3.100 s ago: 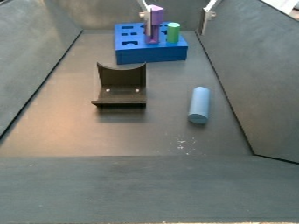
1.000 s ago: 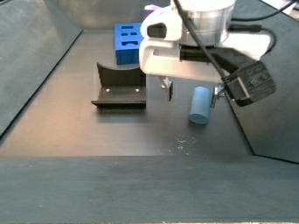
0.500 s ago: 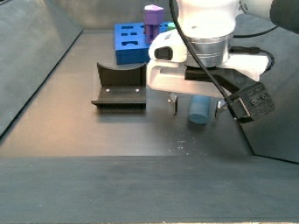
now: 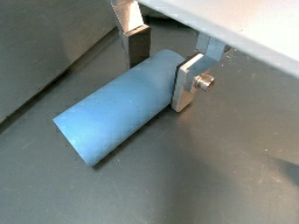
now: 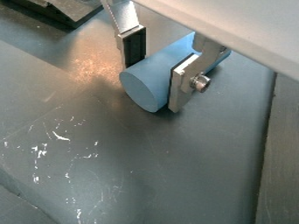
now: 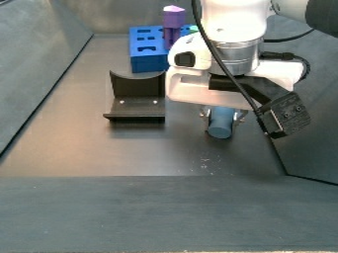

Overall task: Pick up the oval object. Move up. Place the oval object on the fixture. Regrasp the oval object. Move to above the board. Insert the oval object.
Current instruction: Pick up the oval object.

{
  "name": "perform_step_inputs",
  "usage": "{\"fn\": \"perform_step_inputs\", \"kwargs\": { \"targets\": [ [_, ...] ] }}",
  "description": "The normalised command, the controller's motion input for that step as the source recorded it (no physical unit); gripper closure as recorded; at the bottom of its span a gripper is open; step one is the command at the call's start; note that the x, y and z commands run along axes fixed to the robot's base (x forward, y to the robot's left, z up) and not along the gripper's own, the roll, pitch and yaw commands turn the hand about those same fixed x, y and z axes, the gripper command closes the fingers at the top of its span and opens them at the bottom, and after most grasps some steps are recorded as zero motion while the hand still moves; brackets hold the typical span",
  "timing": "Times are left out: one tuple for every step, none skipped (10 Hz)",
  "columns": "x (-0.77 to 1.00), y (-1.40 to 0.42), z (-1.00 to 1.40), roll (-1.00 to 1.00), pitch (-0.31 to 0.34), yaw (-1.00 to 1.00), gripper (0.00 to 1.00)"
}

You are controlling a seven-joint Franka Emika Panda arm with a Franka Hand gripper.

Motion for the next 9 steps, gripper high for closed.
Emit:
{"fn": "perform_step_inputs", "kwargs": {
  "targets": [
    [0.0,0.0,0.0,0.0,0.0,0.0,1.0],
    [0.0,0.0,0.0,0.0,0.0,0.0,1.0],
    [0.0,0.0,0.0,0.0,0.0,0.0,1.0],
    [0.0,0.0,0.0,0.0,0.0,0.0,1.0],
    [0.0,0.0,0.0,0.0,0.0,0.0,1.0],
    [0.0,0.0,0.0,0.0,0.0,0.0,1.0],
    [0.0,0.0,0.0,0.0,0.0,0.0,1.0],
    [0.0,0.0,0.0,0.0,0.0,0.0,1.0],
    [0.0,0.0,0.0,0.0,0.0,0.0,1.0]
  ]
}}
